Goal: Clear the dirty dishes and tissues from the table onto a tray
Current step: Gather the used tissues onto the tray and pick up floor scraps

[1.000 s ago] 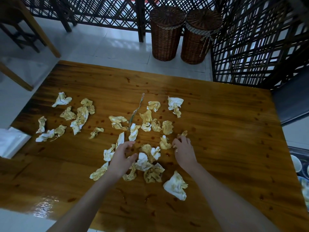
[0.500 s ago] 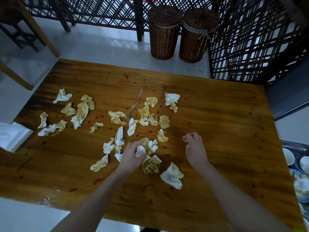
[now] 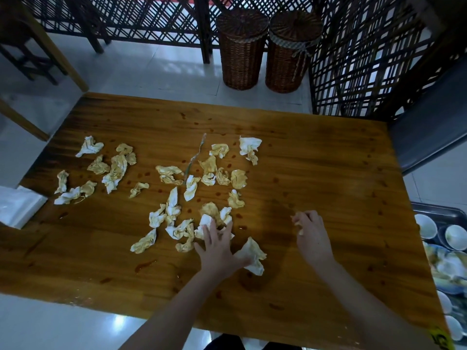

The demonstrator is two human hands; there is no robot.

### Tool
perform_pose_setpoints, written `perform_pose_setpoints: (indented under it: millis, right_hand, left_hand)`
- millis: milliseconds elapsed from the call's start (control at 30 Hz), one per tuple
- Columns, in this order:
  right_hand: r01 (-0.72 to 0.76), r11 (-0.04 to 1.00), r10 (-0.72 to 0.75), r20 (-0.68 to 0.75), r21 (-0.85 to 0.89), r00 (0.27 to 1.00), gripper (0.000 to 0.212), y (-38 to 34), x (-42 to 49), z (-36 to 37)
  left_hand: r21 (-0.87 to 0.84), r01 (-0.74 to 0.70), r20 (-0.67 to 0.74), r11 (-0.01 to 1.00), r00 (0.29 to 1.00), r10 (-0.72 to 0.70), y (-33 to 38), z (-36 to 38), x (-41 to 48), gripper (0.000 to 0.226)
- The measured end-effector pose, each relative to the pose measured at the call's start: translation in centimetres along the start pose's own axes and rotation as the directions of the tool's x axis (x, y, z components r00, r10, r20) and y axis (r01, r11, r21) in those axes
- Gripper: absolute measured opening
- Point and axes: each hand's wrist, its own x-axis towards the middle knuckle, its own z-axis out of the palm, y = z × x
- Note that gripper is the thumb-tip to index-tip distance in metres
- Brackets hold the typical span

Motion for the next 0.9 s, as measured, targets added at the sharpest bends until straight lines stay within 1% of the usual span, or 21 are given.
perform_pose_setpoints:
  millis: [100,233,300,400,533,633,700,767,900]
  right_hand:
    - [-0.017,1.0,0.017,-0.015,0.001,1.0,0.036,1.0,-0.4,-0.6]
    - [-0.034,0.999,0.034,-0.006,-0.017,0.999,0.035,2.6,-0.8,-1.2]
    - [-0.046,0.999,0.046,-0.001,-0.012,0.999,0.035,3.2,-0.9,-1.4]
    - [-0.048,0.999,0.048,0.0,-0.004,0.999,0.035,3.8,-1.2,-1.6]
    - [-0.054,0.998,0.054,0.005,-0.018,0.999,0.035,4.0,-1.1,-1.9]
    - [-0.037,0.999,0.037,0.003,-0.008,0.999,0.035,3.9,-1.1,-2.2]
    - [-0.034,0.999,0.034,-0.01,-0.007,0.999,0.035,3.7,-1.1,-2.4]
    - [-0.031,0.999,0.031,-0.019,-0.015,0.999,0.034,3.5,-1.2,-2.4]
    - [-0.054,0.998,0.054,-0.033,-0.018,0.998,0.034,3.3,-1.8,-2.5]
  left_hand:
    - [0.014,0.039,0.002,0.999,0.999,-0.039,0.5,0.3,0.2,0.114]
    - [-0.013,0.062,-0.035,0.998,0.997,-0.062,0.8,0.0,0.5,0.099]
    - [-0.036,0.056,-0.093,0.998,0.994,-0.059,1.0,-0.1,0.5,0.086]
    - [-0.034,0.012,-0.181,0.999,0.983,-0.018,1.4,-0.1,0.4,0.059]
    - [-0.087,-0.023,-0.159,0.996,0.987,0.009,1.5,0.1,0.1,0.037]
    - [-0.148,-0.077,-0.142,0.986,0.988,0.056,1.6,-0.1,0.0,0.024]
    - [-0.194,-0.101,-0.138,0.976,0.988,0.074,1.7,-0.5,0.0,0.023]
    - [-0.214,-0.122,-0.167,0.969,0.982,0.087,1.6,-1.0,-0.1,0.028]
    - [-0.133,-0.195,-0.255,0.972,0.954,0.157,1.2,-2.0,-0.4,0.035]
